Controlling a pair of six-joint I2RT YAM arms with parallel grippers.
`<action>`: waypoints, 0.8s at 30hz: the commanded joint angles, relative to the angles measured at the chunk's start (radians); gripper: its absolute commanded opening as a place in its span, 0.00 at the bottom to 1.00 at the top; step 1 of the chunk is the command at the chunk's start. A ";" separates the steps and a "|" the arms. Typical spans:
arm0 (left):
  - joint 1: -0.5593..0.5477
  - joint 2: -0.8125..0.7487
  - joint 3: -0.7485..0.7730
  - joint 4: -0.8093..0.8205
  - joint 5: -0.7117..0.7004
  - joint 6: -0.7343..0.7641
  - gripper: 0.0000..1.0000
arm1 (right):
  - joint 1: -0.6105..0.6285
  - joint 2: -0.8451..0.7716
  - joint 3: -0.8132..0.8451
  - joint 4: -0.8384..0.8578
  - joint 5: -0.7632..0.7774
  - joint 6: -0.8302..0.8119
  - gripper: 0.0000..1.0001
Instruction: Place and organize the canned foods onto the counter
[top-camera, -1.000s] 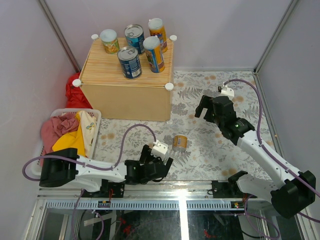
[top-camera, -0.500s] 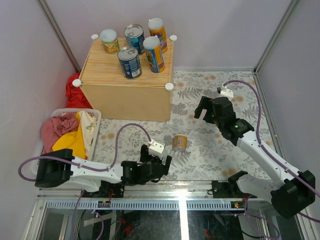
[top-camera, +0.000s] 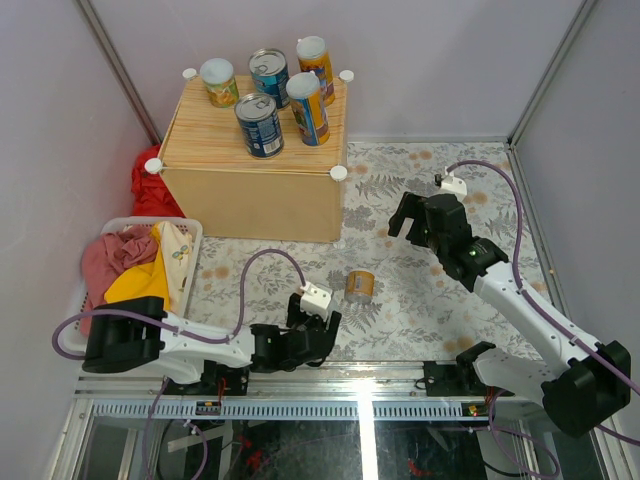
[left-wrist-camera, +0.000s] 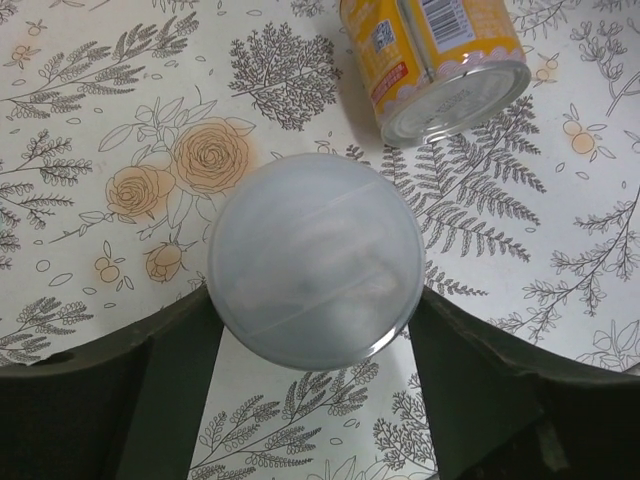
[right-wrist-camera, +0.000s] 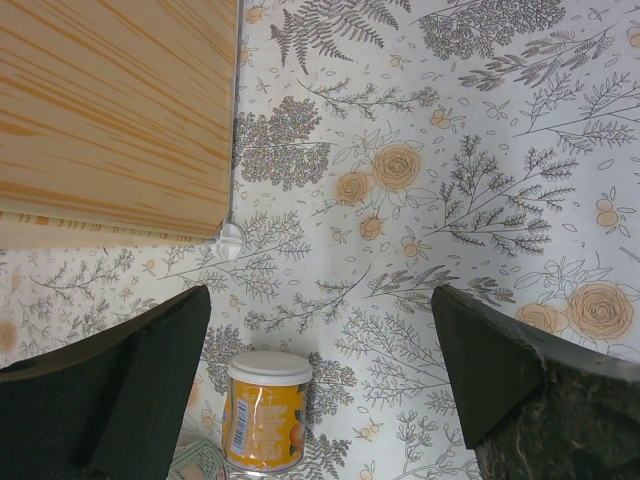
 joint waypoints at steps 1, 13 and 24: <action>-0.007 -0.013 -0.003 0.106 -0.071 -0.009 0.66 | -0.005 -0.032 0.006 0.030 -0.009 0.007 0.99; -0.020 -0.107 -0.019 0.037 -0.115 -0.047 0.07 | -0.004 -0.033 -0.003 0.033 -0.017 0.011 1.00; -0.029 -0.287 0.199 -0.296 -0.356 -0.036 0.00 | -0.004 -0.013 0.007 0.035 -0.025 0.005 0.99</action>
